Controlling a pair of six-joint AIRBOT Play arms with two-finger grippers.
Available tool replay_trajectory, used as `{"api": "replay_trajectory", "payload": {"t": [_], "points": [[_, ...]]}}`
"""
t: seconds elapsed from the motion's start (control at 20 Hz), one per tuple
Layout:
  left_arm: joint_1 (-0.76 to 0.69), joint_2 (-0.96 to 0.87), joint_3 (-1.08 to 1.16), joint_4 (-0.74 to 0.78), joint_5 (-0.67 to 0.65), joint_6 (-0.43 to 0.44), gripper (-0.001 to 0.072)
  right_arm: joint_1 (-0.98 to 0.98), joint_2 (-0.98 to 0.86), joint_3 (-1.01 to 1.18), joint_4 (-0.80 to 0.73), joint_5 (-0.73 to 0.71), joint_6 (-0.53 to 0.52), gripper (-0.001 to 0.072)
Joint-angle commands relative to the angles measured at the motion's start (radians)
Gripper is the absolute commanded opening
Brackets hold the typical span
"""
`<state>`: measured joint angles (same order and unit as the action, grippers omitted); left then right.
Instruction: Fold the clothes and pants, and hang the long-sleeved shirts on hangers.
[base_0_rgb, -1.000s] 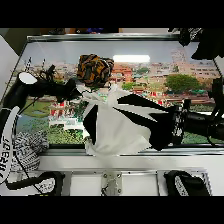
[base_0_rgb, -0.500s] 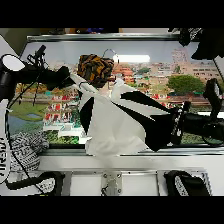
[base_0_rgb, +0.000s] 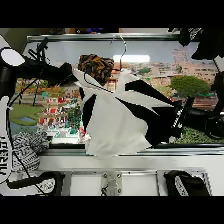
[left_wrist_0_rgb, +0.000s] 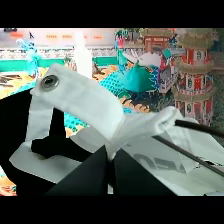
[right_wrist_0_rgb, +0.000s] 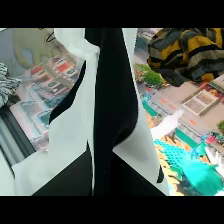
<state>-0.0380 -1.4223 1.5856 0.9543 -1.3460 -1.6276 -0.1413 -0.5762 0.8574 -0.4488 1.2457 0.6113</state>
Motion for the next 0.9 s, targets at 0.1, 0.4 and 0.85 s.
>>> {"api": "replay_trajectory", "payload": {"t": [0.1, 0.4, 0.85], "points": [[-0.015, -0.045, 0.021, -0.003, -0.004, 0.018, 0.0016, 0.0, -0.002, 0.001, 0.023, 0.095, 0.003, 0.0016], [0.038, -0.127, 0.222, -0.003, -0.098, 0.015, 0.0016, 0.0, -0.002, 0.002, -0.036, 0.159, 0.039, 0.0016], [0.034, -0.22, 0.492, -0.004, -0.2, 0.015, 0.0016, 0.0, -0.003, 0.002, -0.091, 0.373, 0.056, 0.0015]]}}
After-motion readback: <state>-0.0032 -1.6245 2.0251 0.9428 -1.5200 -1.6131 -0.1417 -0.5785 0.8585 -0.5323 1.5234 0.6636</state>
